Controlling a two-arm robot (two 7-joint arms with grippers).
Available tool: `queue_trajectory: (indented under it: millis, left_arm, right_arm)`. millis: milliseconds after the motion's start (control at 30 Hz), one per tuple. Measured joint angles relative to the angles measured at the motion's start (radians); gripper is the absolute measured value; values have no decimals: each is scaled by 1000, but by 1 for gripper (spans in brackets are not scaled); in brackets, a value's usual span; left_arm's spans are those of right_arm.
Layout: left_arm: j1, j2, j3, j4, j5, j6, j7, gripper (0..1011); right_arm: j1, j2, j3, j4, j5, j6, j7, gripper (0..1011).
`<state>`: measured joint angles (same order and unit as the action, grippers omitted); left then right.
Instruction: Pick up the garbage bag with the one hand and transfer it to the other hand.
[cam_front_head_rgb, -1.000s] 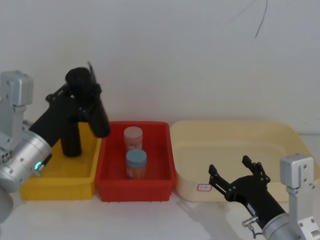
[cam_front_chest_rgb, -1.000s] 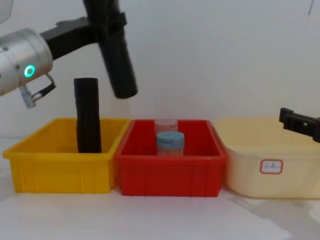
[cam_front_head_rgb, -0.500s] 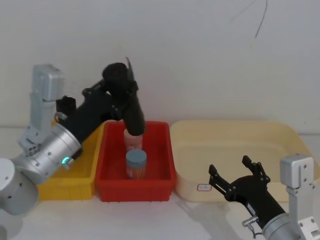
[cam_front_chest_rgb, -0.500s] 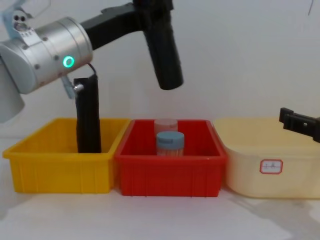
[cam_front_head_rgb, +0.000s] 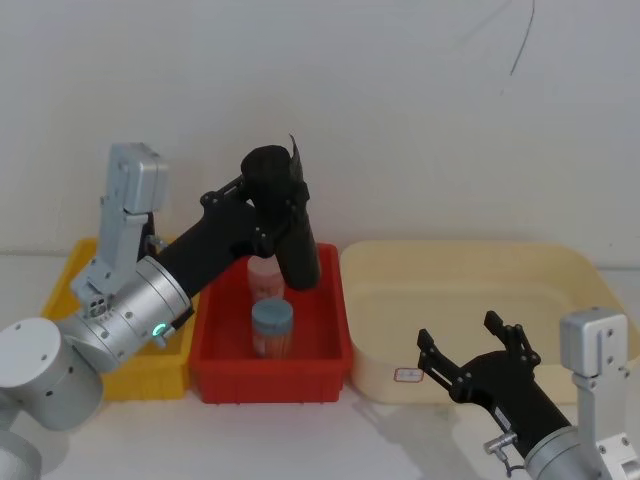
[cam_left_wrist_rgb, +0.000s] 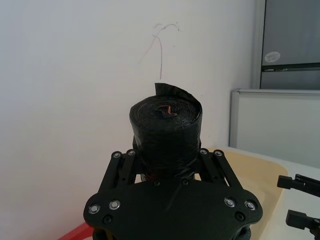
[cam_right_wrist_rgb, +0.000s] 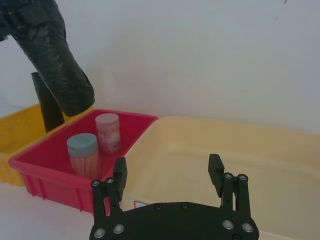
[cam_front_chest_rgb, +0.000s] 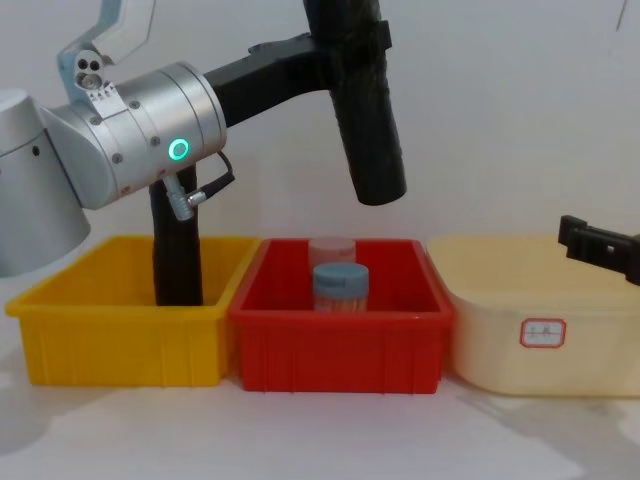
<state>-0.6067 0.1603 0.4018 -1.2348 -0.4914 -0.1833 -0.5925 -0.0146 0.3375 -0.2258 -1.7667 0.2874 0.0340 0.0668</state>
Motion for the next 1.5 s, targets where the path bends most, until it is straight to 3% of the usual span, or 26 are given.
queue_trajectory:
  millis: [567,967,1500]
  left_arm:
    - [-14,-2,18,25,-13,-1,-19,485]
    - [-16,-2,23,31,-16,-1,-23,485]
    - [-18,-2,24,33,-18,-1,-24,485]
  right_arm:
    - [14,17,-8,0,-13,0,32,1000]
    - [89,48,-48,39,-37,-9,133,1000]
    - [194,46,-80,135,-49,-37,238,1000]
